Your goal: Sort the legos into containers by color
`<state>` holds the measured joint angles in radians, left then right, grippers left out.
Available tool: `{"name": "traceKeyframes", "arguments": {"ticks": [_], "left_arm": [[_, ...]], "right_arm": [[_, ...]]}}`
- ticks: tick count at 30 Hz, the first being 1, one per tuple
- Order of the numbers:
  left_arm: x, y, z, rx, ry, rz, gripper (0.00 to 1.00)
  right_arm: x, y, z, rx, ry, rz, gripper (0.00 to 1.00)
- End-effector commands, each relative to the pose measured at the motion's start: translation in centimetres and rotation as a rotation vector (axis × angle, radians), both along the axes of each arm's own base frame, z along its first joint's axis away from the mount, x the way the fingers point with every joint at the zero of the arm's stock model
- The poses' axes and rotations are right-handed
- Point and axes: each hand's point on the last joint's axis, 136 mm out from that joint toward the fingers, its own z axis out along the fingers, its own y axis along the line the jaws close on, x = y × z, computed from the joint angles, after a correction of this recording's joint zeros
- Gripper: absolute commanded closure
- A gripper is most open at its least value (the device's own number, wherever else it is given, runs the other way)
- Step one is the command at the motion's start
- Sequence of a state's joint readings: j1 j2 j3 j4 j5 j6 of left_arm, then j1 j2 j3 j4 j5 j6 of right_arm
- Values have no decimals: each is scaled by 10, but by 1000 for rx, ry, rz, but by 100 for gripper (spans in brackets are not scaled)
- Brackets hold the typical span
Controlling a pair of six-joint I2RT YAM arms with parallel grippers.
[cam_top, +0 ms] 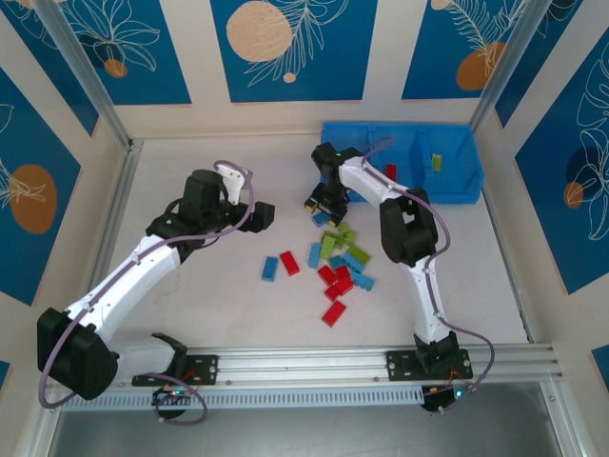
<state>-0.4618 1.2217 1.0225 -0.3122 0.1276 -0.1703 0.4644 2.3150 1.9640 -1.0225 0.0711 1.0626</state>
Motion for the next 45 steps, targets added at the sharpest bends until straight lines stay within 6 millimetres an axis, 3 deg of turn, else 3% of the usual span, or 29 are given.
{"name": "traceKeyframes", "arguments": {"ticks": [1,5,9,15,19,22,24,28,33,36,38,41,45], "left_arm": [[-11,1,-9,54,6,-69,0],[-15,1,-28,174,6,-162,0],[-19,-3,-28,202,-20,-233,0],[-20,-7,-26,176,-25,-244,0],[-19,-7,-22,148,-19,-220,0],[-14,-4,-15,112,-35,-159,0],[-8,-1,-11,81,-34,-96,0],[-1,3,-13,14,28,15,0],[-1,-2,-15,-76,115,61,0],[-2,-2,-18,-73,154,72,0],[-2,-1,-18,-71,158,72,0],[-4,1,-16,-65,145,73,0],[-4,4,-15,-50,129,75,0]], "right_arm": [[-13,-5,-10,-36,68,-4,37],[-13,-5,-16,-31,70,31,47],[-13,-10,-5,-33,46,63,62],[-13,-11,57,26,-121,141,68],[-17,-24,111,11,-251,186,69],[-7,-40,141,-28,-370,206,69],[14,-57,151,-86,-443,217,69],[66,-88,144,-154,-490,200,69],[116,-76,127,-56,-520,236,64],[135,-71,132,-65,-541,265,47],[138,-74,139,-85,-544,263,39],[131,-78,161,-83,-557,248,38],[94,-70,192,-56,-563,280,38]]}}
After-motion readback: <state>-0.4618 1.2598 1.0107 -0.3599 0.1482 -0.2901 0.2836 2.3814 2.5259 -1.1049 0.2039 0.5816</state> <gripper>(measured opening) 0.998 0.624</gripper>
